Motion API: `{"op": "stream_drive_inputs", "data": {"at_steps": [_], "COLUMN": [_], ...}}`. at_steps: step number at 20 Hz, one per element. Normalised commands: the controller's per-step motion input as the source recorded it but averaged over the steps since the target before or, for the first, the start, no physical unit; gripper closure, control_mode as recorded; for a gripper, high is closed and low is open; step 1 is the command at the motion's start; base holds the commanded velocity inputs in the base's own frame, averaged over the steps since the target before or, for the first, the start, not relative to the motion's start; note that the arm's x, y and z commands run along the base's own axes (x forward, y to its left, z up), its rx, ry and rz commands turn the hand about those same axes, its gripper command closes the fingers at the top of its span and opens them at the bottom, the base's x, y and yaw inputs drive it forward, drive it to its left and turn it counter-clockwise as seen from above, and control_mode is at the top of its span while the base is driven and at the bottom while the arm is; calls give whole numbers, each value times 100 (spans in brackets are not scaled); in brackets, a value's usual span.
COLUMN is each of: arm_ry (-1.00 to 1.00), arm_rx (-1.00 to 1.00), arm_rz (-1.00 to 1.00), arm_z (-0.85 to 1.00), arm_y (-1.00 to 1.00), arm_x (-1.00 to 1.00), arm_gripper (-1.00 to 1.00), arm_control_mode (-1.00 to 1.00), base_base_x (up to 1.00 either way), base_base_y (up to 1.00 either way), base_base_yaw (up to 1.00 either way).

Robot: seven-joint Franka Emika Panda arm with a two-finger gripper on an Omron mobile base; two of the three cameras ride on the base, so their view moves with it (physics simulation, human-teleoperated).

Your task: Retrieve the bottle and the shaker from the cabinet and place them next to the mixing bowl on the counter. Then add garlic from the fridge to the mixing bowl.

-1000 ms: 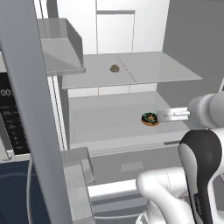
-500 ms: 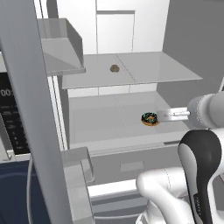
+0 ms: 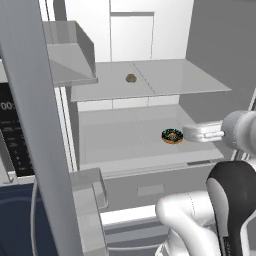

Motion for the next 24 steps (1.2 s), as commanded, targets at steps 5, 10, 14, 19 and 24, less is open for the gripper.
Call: {"op": "stream_drive_inputs", "data": {"at_steps": [5,10,14,19,24], "arm_ry": [-28,8,35,39,30], "arm_rx": [-23,-5,2,14,19], "arm_rz": [-2,-2,3,-3,0], "arm_z": [100,90,8,-2,-19], "arm_y": [25,-10,-57,-42,-2], "arm_x": [-5,29,74,64,51], "arm_gripper": [-100,-100,-100,-100,-100], "arm_control_mode": [-100,-100,-100,-100,-100], "base_base_x": [0,0,0,0,0], "base_base_y": [0,0,0,0,0], "base_base_yaw": [0,0,0,0,0]}}
